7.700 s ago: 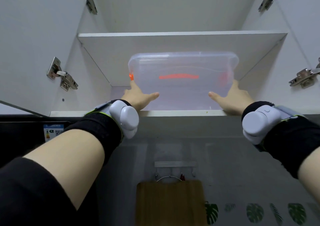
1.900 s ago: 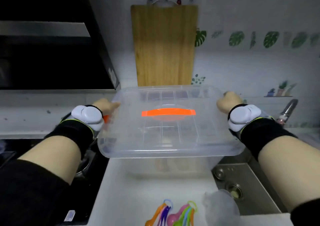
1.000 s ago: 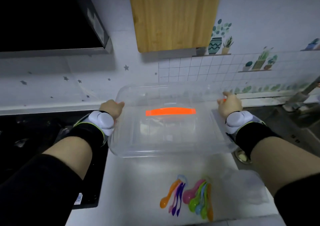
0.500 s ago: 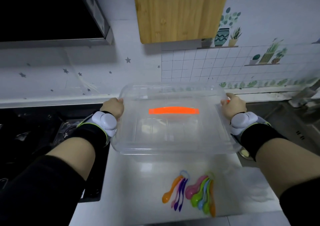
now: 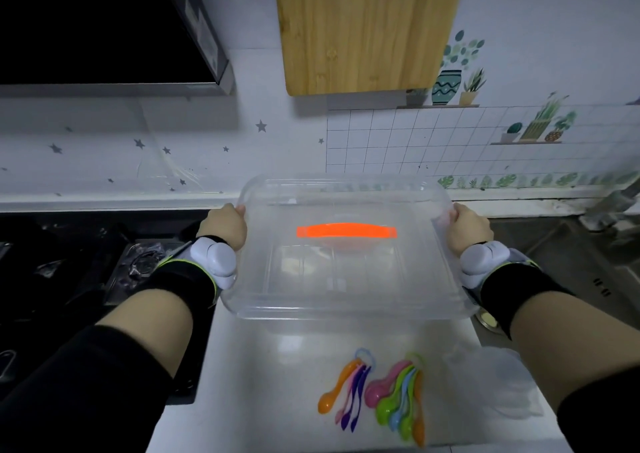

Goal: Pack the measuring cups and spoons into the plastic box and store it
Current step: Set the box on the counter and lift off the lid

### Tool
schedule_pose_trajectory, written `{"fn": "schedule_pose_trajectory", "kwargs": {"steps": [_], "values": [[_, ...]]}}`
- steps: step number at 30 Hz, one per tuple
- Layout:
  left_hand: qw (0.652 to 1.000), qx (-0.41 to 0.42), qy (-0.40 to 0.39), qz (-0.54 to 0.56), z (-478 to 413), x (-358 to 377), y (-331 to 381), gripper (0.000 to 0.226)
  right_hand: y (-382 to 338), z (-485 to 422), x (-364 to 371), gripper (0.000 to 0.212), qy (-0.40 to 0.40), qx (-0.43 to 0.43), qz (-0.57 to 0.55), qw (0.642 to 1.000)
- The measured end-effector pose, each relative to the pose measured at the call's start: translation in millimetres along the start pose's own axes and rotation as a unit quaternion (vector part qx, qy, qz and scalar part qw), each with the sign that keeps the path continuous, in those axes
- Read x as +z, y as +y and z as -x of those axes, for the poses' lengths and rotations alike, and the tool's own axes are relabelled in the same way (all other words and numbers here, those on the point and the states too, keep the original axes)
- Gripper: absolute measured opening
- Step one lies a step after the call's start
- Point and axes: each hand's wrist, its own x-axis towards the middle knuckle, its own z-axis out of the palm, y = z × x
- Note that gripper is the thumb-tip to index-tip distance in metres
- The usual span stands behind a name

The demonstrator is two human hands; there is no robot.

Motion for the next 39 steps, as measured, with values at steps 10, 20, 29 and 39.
{"fn": "schedule_pose_trajectory", "kwargs": {"steps": [10,20,29,39], "values": [[1.0,-0.001,0.03,0.007,-2.1,8.5,-1.2,0.039,0.4,-7.8,8.2,0.026,0.034,0.061,-0.001,0.998],[1.0,-0.017,0.015,-0.007,0.0,3.4,3.2,0.027,-5.5,-4.3,3.0,0.03,0.025,0.089,0.014,0.996],[0.96,0.253,0.074,-0.09,9.2,5.7,41.0,0.05,-47.2,15.6,11.7,0.043,-0.006,-0.264,0.11,0.958],[0.903,0.41,-0.112,-0.056,41.9,24.4,78.7,0.05,-80.6,56.8,21.7,0.027,-0.153,-0.376,0.065,0.912]]}}
